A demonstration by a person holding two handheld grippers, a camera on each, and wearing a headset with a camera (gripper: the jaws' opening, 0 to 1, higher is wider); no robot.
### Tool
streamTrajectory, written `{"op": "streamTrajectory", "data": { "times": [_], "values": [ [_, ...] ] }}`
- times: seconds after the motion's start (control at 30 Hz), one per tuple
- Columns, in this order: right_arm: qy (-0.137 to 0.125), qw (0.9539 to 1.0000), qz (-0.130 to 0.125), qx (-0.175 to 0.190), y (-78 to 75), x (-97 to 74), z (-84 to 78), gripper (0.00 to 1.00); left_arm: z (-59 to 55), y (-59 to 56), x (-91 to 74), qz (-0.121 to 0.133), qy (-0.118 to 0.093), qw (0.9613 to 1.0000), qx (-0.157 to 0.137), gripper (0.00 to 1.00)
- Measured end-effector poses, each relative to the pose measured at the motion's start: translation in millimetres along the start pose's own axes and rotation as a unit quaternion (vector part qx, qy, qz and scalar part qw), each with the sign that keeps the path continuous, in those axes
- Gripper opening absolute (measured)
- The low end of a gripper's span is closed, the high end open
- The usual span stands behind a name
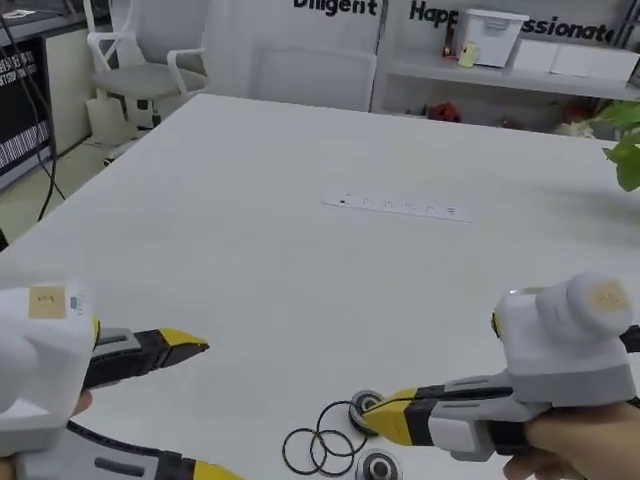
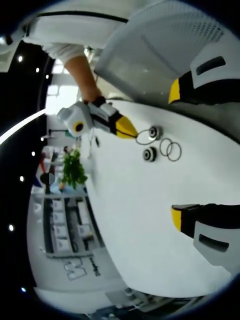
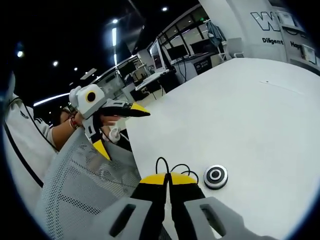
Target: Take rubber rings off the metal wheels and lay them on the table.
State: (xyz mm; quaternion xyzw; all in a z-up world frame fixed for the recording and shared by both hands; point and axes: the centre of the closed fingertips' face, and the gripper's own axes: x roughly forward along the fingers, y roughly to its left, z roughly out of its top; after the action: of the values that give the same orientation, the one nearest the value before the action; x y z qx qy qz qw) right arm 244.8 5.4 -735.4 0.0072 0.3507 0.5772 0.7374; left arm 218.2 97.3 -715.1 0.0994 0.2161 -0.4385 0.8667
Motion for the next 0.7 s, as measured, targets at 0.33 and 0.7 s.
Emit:
{"op": "streamTrajectory", "data": {
  "times": [0.33,0.7],
  "values": [
    [0.016,0.9999,0.006,0.000,7.4,5.0,-7.6,0.00,-4.2,-0.1,-10.1,0.012,-0.004,0.9998,-0.016,0.81],
    [0.029,0.9995,0.005,0.005,6.5,10.3,-12.9,0.00,-5.1,-1.0,-11.2,0.008,-0.003,0.9998,-0.018,0.81]
  ]
}}
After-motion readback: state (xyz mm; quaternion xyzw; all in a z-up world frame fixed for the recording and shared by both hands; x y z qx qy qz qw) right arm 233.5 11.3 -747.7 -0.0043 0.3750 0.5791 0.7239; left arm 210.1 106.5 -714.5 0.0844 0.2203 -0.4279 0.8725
